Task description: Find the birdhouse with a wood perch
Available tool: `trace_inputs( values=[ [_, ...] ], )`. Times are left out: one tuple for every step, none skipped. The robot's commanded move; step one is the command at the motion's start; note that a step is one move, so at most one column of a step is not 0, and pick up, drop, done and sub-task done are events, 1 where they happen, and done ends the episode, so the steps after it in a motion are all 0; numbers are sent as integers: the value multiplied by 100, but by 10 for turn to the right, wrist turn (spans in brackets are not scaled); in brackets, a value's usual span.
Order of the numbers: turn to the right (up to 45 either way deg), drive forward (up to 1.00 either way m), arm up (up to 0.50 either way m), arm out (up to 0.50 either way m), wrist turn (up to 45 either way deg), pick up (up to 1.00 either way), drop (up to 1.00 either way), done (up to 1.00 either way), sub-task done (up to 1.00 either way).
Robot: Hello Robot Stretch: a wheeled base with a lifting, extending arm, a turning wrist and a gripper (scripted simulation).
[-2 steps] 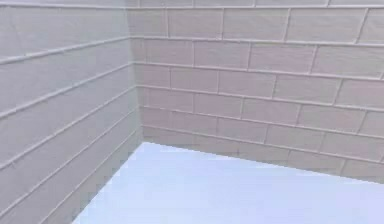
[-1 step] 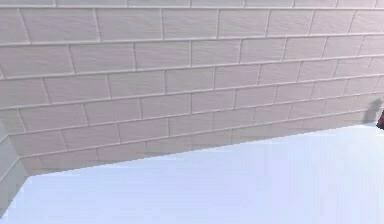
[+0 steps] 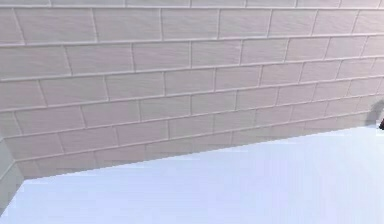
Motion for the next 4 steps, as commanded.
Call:
trace_inputs(
  values=[
    [450,0,0,0,0,0,0,0,0],
    [270,0,0,0,0,0,0,0,0],
    [0,100,0,0,0,0,0,0,0],
    [60,0,0,0,0,0,0,0,0]
  ],
)
